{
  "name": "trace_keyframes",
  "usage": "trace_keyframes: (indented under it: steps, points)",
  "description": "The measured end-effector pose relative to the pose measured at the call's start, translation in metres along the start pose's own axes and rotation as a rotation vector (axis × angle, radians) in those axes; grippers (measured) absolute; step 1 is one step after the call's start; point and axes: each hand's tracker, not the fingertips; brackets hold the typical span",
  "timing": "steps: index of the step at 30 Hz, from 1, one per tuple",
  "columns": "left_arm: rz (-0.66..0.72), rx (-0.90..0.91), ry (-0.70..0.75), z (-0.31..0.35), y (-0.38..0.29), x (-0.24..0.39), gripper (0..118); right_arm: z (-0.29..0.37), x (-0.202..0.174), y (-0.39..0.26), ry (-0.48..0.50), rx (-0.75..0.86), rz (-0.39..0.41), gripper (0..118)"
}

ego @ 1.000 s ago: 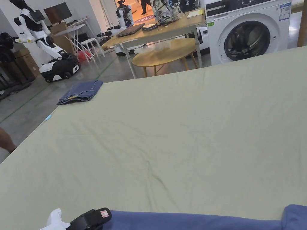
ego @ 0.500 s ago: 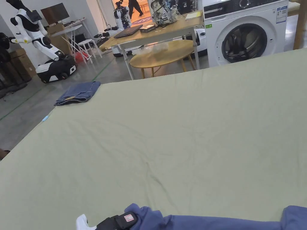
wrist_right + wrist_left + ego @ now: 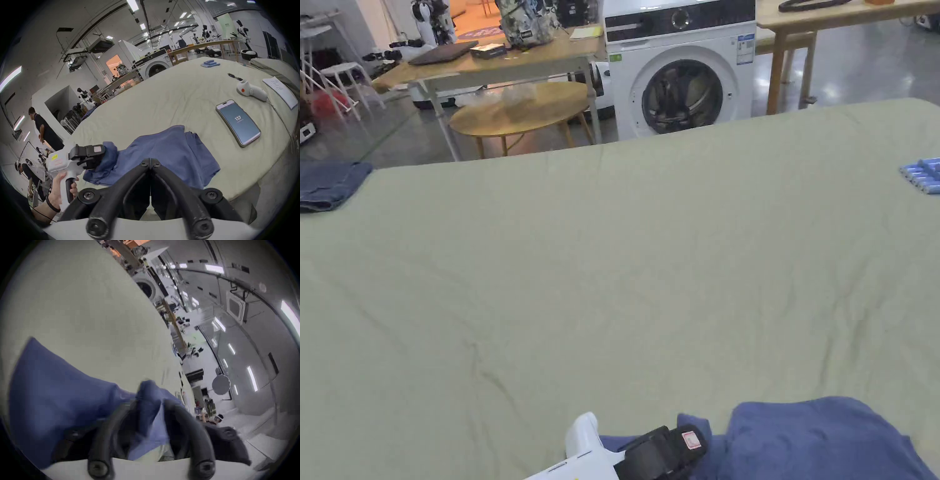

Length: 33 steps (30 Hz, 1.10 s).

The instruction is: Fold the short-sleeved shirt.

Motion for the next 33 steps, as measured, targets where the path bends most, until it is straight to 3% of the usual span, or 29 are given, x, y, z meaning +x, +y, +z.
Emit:
trace_keyframes:
  steps: [2, 5, 6, 7, 8, 10, 11, 14, 16, 20, 21, 22, 23, 25, 27, 29, 33]
  points:
    - [0.029, 0.046, -0.178, 0.012, 0.001, 0.015, 61, 0.004, 0.005, -0.002, -0.014, 0.001, -0.006, 0]
    - [-0.074, 0.132, -0.191, 0.052, 0.013, 0.029, 65, 0.005, 0.012, -0.006, -0.018, -0.001, -0.019, 0]
    - [-0.103, 0.148, -0.169, 0.062, 0.016, 0.032, 58, 0.006, 0.013, -0.007, -0.021, -0.001, -0.019, 0]
    - [-0.143, 0.171, -0.087, 0.069, 0.018, 0.033, 39, 0.005, 0.013, -0.007, -0.022, -0.004, -0.019, 0]
    - [-0.179, 0.173, -0.001, 0.069, 0.020, 0.031, 3, 0.005, 0.012, -0.007, -0.023, -0.007, -0.021, 0]
    - [-0.240, 0.133, 0.116, 0.053, 0.019, 0.024, 0, 0.005, 0.011, -0.008, -0.018, -0.005, -0.026, 0]
    - [-0.203, 0.067, 0.121, 0.041, 0.017, 0.012, 0, 0.005, 0.011, -0.009, -0.011, -0.008, -0.030, 0]
    - [-0.065, -0.109, -0.038, 0.000, -0.002, -0.011, 0, 0.004, 0.007, -0.010, -0.004, -0.009, -0.026, 0]
    - [-0.122, -0.184, 0.034, -0.028, -0.023, -0.011, 0, 0.003, 0.001, -0.010, -0.004, -0.013, -0.010, 0]
    - [-0.150, -0.152, 0.049, -0.034, -0.028, -0.001, 0, 0.000, -0.005, -0.008, -0.003, -0.019, 0.012, 0]
    - [-0.134, -0.135, 0.031, -0.026, -0.024, 0.001, 8, 0.000, -0.005, -0.007, -0.003, -0.020, 0.015, 0]
    - [-0.136, -0.100, -0.009, -0.014, -0.019, 0.004, 27, -0.001, -0.005, -0.006, 0.000, -0.021, 0.017, 0]
    - [-0.156, -0.049, -0.031, 0.004, -0.013, 0.007, 54, -0.002, -0.004, -0.005, 0.000, -0.022, 0.016, 0]
    - [-0.123, 0.058, -0.066, 0.046, 0.004, 0.001, 77, -0.003, -0.004, -0.004, 0.000, -0.028, 0.018, 0]
    - [-0.070, 0.120, -0.080, 0.085, 0.021, -0.011, 79, -0.004, -0.003, -0.004, -0.003, -0.032, 0.021, 0]
    - [-0.046, 0.171, 0.006, 0.118, 0.035, -0.030, 79, -0.005, -0.002, -0.004, 0.002, -0.039, 0.019, 0]
    - [0.031, 0.088, 0.111, 0.109, 0.039, -0.078, 79, -0.011, 0.002, -0.007, 0.012, -0.057, -0.001, 0]
